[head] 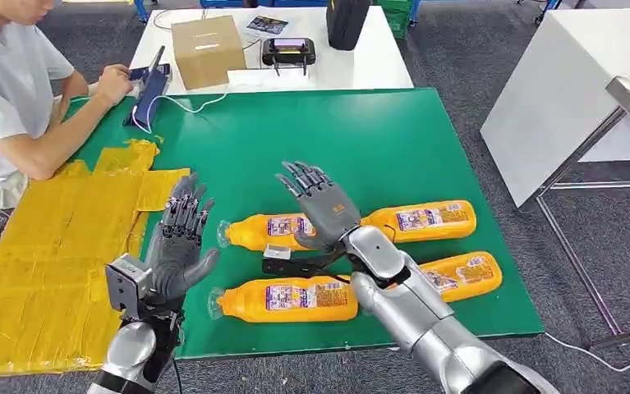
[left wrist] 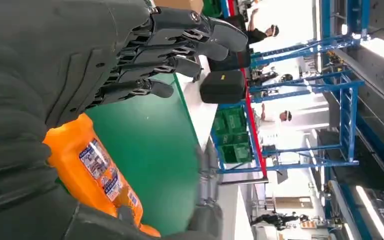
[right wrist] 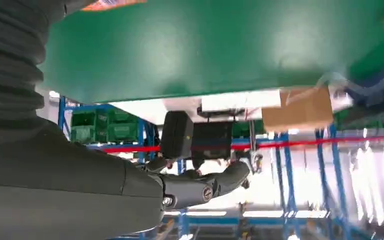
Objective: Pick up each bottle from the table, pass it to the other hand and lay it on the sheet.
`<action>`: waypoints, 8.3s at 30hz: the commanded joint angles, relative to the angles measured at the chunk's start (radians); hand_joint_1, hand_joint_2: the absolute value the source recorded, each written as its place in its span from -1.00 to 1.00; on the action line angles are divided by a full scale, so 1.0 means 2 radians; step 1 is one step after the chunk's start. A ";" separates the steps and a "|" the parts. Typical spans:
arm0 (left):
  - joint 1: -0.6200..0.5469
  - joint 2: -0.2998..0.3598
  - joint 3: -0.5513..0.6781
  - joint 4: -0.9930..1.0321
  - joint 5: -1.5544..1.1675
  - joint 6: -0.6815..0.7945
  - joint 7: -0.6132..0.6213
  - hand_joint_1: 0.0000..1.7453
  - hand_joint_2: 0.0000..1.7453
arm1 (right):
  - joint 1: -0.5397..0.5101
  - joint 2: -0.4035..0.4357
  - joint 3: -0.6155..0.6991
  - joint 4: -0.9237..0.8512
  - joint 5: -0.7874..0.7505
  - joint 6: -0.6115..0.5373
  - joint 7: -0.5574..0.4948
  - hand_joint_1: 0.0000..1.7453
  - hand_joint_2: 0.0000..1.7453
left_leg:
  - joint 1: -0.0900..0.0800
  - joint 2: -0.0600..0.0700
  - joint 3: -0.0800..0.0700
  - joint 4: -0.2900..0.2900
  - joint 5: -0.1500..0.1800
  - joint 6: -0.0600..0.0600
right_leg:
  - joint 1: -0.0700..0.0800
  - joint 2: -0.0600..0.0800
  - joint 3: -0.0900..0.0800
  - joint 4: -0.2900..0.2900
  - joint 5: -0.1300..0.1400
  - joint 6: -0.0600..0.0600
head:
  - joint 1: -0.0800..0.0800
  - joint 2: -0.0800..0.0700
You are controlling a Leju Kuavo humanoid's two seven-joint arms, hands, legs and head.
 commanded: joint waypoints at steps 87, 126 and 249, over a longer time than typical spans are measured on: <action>-0.072 0.001 -0.058 0.095 0.063 -0.026 -0.034 -1.00 1.00 | -0.098 0.031 0.037 0.345 -0.022 0.163 0.005 0.96 1.00 | 0.000 -0.002 0.003 0.000 0.000 0.000 | 0.000 0.002 0.002 0.000 0.000 0.000 | 0.000 0.000; -0.017 0.015 -0.044 0.034 0.009 -0.003 -0.019 -1.00 1.00 | 0.092 0.050 -0.180 -0.040 -0.322 -0.071 -0.185 1.00 1.00 | 0.000 -0.002 0.002 0.001 -0.001 -0.001 | 0.000 0.004 0.001 0.001 -0.001 0.000 | 0.000 0.000; -0.304 0.094 0.050 0.562 -0.689 0.163 0.289 -1.00 1.00 | 0.259 -0.039 -0.198 -0.418 -0.371 -0.084 -0.155 -1.00 1.00 | 0.000 -0.001 -0.001 0.000 0.001 -0.002 | 0.000 0.005 -0.003 0.001 0.002 -0.003 | 0.000 0.000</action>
